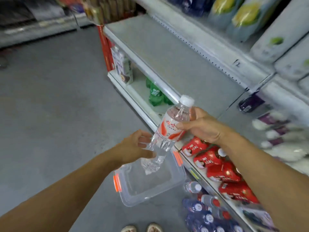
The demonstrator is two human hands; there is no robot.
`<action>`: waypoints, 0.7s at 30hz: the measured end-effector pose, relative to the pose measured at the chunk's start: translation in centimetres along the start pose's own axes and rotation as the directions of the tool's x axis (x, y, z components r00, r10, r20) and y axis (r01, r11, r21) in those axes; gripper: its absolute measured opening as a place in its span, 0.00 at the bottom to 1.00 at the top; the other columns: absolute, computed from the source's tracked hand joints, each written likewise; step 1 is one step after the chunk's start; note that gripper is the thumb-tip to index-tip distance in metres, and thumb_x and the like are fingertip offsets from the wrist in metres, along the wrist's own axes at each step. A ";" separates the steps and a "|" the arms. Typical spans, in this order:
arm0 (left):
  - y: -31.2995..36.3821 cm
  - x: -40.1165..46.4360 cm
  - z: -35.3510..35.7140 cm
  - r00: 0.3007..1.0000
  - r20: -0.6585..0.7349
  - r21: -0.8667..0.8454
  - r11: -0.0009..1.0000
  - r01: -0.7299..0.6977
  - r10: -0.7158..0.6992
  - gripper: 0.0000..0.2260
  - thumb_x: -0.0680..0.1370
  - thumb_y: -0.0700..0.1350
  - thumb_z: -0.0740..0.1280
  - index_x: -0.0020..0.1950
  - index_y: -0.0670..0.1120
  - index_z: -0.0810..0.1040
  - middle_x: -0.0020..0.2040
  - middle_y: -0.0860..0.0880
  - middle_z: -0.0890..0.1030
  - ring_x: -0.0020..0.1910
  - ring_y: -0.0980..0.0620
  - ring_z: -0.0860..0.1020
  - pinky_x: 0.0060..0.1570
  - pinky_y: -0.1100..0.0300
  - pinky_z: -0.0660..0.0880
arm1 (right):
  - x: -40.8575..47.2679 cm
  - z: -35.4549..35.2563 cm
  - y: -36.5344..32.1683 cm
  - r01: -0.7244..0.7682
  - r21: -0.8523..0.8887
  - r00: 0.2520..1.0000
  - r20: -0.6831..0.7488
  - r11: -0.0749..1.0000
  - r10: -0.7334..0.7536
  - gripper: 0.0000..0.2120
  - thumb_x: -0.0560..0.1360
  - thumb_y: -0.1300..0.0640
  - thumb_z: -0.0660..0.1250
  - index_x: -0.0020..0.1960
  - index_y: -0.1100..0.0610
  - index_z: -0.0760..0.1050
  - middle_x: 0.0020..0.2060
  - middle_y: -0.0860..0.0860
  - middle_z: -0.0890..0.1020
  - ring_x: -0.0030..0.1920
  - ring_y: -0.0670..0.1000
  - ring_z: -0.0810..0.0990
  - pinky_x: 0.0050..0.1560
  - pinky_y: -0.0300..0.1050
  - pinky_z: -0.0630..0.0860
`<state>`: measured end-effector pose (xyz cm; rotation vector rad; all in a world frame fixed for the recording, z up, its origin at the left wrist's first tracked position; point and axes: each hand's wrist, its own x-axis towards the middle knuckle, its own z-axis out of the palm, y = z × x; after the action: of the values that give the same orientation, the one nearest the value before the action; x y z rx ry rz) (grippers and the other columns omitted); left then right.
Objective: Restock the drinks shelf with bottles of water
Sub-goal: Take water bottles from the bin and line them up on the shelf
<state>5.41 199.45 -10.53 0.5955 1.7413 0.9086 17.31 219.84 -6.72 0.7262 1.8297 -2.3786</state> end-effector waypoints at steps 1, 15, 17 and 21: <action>1.7 -0.8 -0.3 0.999 0.031 -0.031 0.999 -0.019 0.020 0.29 0.62 0.46 0.78 0.61 0.51 0.72 0.60 0.52 0.78 0.58 0.55 0.77 0.61 0.56 0.73 | -0.8 0.2 -2.0 0.014 0.006 1.000 0.010 1.000 -0.014 0.38 0.51 0.62 0.82 0.59 0.63 0.73 0.47 0.52 0.84 0.50 0.50 0.83 0.49 0.43 0.80; 19.1 -10.7 -1.3 0.936 0.144 -0.072 0.947 -0.313 0.321 0.30 0.63 0.42 0.78 0.63 0.47 0.72 0.52 0.50 0.84 0.53 0.52 0.81 0.62 0.50 0.73 | -12.7 4.6 -20.1 0.197 -0.028 0.980 0.013 0.980 -0.197 0.36 0.54 0.56 0.83 0.59 0.60 0.75 0.52 0.53 0.83 0.54 0.52 0.81 0.51 0.44 0.78; 20.9 -12.1 -1.2 0.924 0.140 -0.055 0.935 -0.351 0.355 0.30 0.60 0.45 0.78 0.60 0.48 0.73 0.51 0.49 0.84 0.52 0.51 0.82 0.61 0.48 0.74 | -14.5 5.1 -21.8 0.224 -0.053 0.974 -0.002 0.973 -0.224 0.35 0.55 0.55 0.82 0.59 0.61 0.75 0.52 0.54 0.83 0.54 0.53 0.81 0.51 0.43 0.77; 25.2 -14.8 -0.4 0.896 0.160 -0.027 0.909 -0.416 0.415 0.27 0.63 0.42 0.79 0.58 0.50 0.73 0.51 0.47 0.83 0.53 0.48 0.81 0.60 0.45 0.73 | -19.1 6.0 -25.5 0.287 -0.095 0.954 -0.068 0.953 -0.294 0.34 0.56 0.53 0.82 0.59 0.60 0.76 0.53 0.55 0.83 0.55 0.54 0.81 0.52 0.44 0.78</action>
<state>9.25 203.02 18.21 1.0461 1.4944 1.1125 24.14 217.31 24.86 0.5888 2.1943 -2.4523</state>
